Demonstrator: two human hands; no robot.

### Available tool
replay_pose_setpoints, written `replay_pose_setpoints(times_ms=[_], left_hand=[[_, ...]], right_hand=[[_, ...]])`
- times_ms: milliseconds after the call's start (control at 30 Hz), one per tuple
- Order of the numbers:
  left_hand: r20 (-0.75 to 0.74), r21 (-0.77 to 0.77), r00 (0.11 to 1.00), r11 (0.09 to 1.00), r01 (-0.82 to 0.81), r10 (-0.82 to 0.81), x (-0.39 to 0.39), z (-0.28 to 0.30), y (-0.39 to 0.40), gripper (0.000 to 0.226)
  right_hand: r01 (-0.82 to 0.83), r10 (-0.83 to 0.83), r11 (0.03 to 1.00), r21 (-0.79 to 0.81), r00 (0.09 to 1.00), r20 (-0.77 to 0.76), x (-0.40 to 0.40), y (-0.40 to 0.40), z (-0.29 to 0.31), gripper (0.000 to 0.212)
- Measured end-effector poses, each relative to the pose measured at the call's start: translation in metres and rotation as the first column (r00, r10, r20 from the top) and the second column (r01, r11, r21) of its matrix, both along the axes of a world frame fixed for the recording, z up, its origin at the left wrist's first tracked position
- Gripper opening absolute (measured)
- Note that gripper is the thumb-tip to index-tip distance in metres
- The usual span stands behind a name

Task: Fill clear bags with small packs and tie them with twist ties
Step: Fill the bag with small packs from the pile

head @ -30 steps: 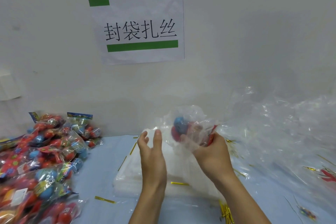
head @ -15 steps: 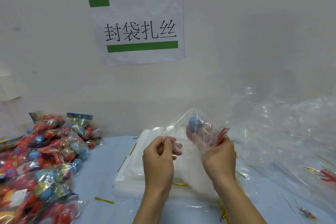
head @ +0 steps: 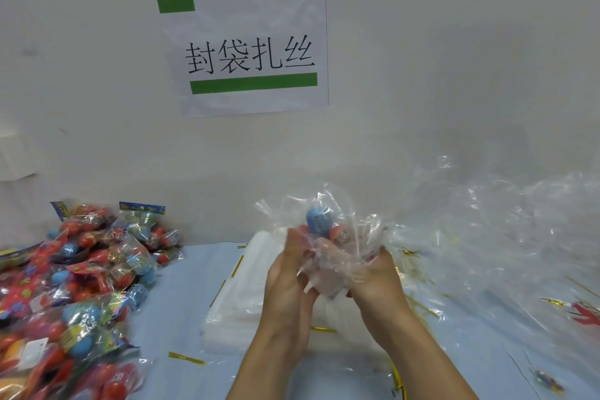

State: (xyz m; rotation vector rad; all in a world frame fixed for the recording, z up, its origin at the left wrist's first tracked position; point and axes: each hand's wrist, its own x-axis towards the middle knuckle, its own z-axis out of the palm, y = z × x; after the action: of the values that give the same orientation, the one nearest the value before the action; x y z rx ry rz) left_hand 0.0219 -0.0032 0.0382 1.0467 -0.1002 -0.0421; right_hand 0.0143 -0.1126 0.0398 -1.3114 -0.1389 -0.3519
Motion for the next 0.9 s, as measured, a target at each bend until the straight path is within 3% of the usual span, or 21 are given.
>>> replay_pose_setpoints(times_ms=[167, 300, 500, 600, 700, 767, 900], left_hand=[[0.049, 0.308, 0.998, 0.951, 0.033, -0.05, -0.003, -0.004, -0.01, 0.077], [-0.001, 0.292, 0.995, 0.952, 0.092, -0.095, -0.004, -0.006, -0.014, 0.079], [-0.014, 0.294, 0.994, 0.949, 0.109, -0.11, -0.002, -0.009, -0.009, 0.075], [-0.001, 0.31, 0.994, 0.945, 0.106, -0.111, 0.0, -0.008, -0.001, 0.071], [-0.01, 0.307, 0.994, 0.946, 0.106, -0.108, 0.001, -0.009, 0.003, 0.067], [-0.025, 0.322, 0.991, 0.937, 0.135, -0.134, 0.001, -0.011, 0.003, 0.068], [-0.03, 0.404, 0.978, 0.892, 0.203, -0.209, 0.001, -0.016, -0.002, 0.068]], right_hand=[[0.181, -0.188, 0.981, -0.07, 0.975, -0.116, 0.005, 0.004, -0.009, 0.046], [0.272, -0.292, 0.952, -0.137, 0.943, -0.161, 0.008, 0.001, -0.012, 0.035], [0.083, -0.099, 0.986, -0.143, 0.989, -0.106, -0.001, -0.007, -0.001, 0.024], [-0.037, 0.024, 0.988, -0.152, 0.996, -0.087, -0.005, -0.015, 0.003, 0.03], [-0.056, 0.036, 0.981, -0.188, 0.993, -0.11, -0.004, -0.016, 0.003, 0.027], [0.023, -0.045, 0.987, -0.159, 0.99, -0.135, -0.001, -0.014, -0.001, 0.018], [0.25, -0.32, 0.929, -0.274, 0.914, -0.25, 0.012, -0.014, -0.018, 0.016]])
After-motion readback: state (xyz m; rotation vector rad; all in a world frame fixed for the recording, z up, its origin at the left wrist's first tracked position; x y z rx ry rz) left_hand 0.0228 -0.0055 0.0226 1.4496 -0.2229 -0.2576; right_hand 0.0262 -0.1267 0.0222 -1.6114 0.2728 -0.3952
